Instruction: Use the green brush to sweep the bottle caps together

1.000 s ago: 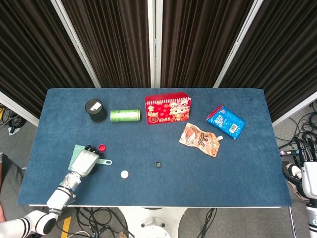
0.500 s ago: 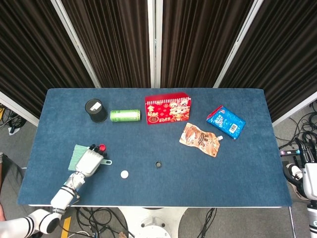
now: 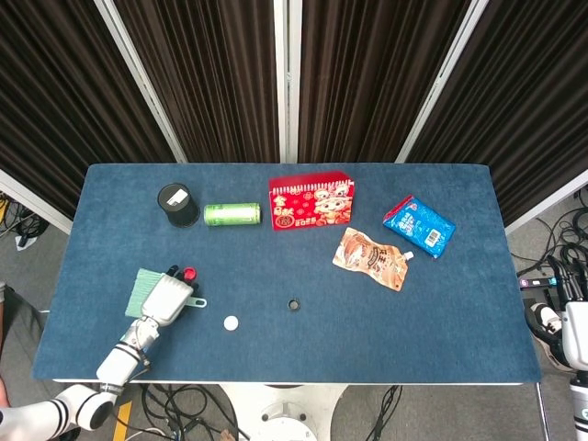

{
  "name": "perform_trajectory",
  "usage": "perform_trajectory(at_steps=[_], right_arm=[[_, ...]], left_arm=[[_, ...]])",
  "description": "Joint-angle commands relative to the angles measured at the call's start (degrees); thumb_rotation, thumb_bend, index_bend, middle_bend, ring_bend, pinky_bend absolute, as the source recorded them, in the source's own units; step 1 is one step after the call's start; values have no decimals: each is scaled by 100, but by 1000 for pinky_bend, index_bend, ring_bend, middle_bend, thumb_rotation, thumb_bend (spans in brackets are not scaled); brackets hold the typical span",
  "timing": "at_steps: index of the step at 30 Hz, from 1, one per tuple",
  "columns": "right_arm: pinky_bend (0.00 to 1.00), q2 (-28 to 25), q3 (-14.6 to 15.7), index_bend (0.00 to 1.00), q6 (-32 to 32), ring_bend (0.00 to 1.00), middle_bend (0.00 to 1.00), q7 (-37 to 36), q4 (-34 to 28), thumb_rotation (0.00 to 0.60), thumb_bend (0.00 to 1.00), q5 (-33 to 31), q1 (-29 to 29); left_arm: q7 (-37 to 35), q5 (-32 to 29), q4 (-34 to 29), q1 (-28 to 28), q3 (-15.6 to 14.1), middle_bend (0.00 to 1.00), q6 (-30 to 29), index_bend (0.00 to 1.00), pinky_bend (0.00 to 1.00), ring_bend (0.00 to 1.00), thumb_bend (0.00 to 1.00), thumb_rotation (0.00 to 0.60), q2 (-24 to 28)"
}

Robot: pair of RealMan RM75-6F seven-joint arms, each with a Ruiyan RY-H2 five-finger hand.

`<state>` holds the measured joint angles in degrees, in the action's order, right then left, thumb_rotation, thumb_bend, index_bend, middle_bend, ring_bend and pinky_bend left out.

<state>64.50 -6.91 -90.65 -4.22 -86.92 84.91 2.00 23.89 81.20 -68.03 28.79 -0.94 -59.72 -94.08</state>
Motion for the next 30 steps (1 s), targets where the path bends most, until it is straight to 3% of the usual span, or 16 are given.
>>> perform_trajectory(at_steps=[1,7,17,24,30], right_arm=[[0,-1,3,17,1,0,144,-2,-3,600,226,2,-3],[0,-22,-5,17,-28,0,148,3,-33,600,227,12,-15],[0,-54,4,17,-37,0,154,21,-96,600,226,36,-24],[0,-106,2,17,-115,0,156,89,-181,600,226,71,-57],[0,-146,1,17,-180,0,157,178,-279,600,226,84,-94]], left_arm=[[-164,93,66,-26,-19,555,-97,530,276,359,256,600,-23],[-1121,399,-28,-80,4,565,-459,536,340,367,306,600,192],[-4534,605,398,-146,362,576,-1107,540,395,384,372,600,451],[-6438,577,1421,42,577,578,-1025,540,425,384,383,600,251],[-7405,645,2549,275,608,580,-913,543,441,384,383,600,-207]])
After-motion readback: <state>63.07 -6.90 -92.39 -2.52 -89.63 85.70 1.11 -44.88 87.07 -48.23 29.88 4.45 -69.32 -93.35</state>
